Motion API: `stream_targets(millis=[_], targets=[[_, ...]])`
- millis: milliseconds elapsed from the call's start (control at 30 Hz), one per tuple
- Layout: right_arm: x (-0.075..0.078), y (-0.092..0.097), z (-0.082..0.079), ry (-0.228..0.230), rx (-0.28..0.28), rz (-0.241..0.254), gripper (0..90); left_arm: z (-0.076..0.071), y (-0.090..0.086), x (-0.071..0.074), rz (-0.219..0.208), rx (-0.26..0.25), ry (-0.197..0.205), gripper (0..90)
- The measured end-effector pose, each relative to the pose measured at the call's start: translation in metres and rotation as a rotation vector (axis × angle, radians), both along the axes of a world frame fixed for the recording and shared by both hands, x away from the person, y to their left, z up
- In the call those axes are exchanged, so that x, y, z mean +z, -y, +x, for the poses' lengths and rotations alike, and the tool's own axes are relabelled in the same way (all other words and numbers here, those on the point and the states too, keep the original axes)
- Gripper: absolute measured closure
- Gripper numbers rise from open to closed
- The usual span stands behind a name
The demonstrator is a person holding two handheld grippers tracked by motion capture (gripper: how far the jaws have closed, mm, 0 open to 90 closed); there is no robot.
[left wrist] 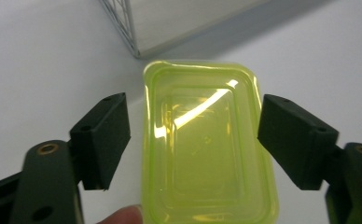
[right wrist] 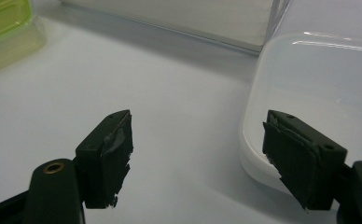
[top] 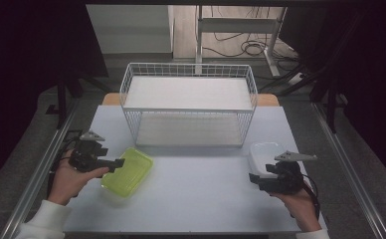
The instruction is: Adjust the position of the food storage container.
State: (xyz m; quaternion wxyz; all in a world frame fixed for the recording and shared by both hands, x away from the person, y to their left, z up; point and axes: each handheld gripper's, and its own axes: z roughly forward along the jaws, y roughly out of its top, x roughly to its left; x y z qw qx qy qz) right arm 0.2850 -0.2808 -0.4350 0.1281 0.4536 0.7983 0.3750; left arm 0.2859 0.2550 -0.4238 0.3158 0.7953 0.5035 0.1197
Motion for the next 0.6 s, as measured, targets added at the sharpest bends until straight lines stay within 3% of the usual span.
stream_targets(millis=[133,200,333,367,400,600], targets=[[0.0,-0.002,-0.001,-0.001,-0.001,-0.001,24.1,0.011,-0.005,-0.002,-0.003,0.023,-0.021,41.0],[-0.001,-0.003,-0.001,-0.003,-0.001,-0.002,24.1,0.022,-0.01,-0.007,-0.004,0.035,-0.058,51.0],[-0.002,-0.001,-0.001,-0.005,-0.006,-0.002,24.1,0.032,-0.014,-0.012,-0.012,0.042,-0.086,64.9],[-0.002,-0.001,-0.001,-0.005,-0.006,-0.002,24.1,0.036,-0.015,-0.014,-0.007,0.045,-0.097,64.9],[-0.002,0.0,0.0,-0.002,-0.009,-0.003,24.1,0.042,-0.016,-0.017,0.004,0.05,-0.109,71.9],[-0.002,0.0,0.0,-0.005,-0.004,-0.001,24.2,0.06,-0.017,-0.028,0.038,0.045,-0.163,83.0]])
